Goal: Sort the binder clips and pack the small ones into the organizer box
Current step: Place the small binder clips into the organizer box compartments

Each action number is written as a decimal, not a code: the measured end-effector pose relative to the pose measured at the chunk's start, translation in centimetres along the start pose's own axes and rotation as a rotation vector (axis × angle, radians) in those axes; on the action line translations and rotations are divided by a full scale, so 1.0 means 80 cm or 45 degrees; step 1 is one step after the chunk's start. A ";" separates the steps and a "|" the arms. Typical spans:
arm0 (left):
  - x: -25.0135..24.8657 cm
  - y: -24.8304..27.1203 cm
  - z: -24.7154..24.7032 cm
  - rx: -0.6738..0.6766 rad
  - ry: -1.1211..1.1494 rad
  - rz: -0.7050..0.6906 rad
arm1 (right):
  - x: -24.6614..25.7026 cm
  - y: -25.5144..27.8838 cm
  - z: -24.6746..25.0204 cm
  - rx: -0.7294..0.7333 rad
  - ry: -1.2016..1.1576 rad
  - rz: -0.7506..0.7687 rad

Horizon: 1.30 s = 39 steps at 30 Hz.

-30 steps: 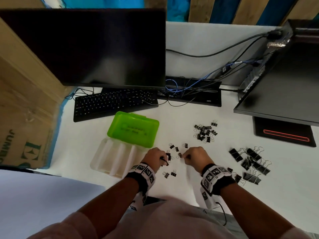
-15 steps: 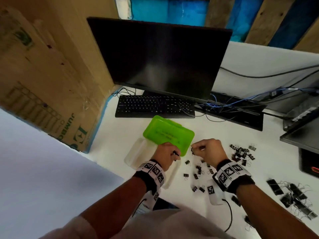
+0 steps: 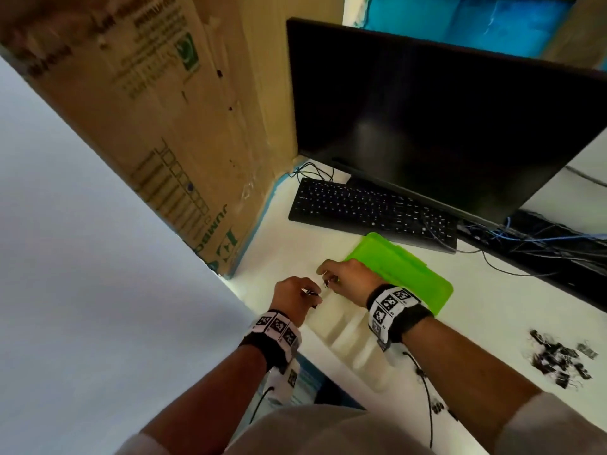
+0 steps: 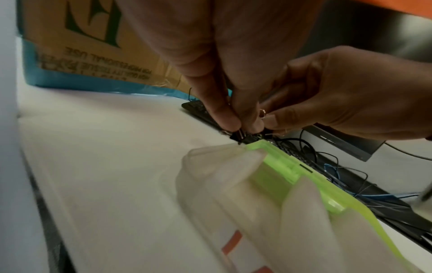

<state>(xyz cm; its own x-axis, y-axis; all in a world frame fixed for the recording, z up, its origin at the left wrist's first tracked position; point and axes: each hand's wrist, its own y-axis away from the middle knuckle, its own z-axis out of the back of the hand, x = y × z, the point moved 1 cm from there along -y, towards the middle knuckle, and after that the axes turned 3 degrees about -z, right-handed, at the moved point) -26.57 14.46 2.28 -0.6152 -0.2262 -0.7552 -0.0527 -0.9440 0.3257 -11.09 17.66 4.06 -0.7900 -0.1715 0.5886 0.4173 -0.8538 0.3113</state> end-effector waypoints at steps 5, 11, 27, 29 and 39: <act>0.018 -0.003 -0.004 0.024 0.068 0.037 | 0.005 -0.014 -0.008 0.182 0.232 0.067; 0.032 -0.008 -0.011 0.087 -0.080 -0.064 | 0.015 -0.016 -0.010 0.265 0.330 0.114; 0.024 -0.025 -0.015 0.209 -0.724 -0.427 | -0.039 0.029 0.003 -0.045 0.043 0.008; 0.005 -0.025 -0.027 0.147 -0.706 -0.517 | -0.063 0.050 0.010 -0.139 0.011 -0.031; -0.094 0.048 -0.190 0.849 -0.562 -0.846 | -0.218 0.229 0.008 -0.247 0.149 -0.601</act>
<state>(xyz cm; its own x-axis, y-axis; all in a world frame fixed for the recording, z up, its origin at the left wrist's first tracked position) -10.19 8.90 0.56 -0.5294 0.5258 -0.6658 -0.8279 -0.4917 0.2699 10.64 5.32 -0.08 -0.9217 0.2093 0.3267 -0.0782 -0.9250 0.3718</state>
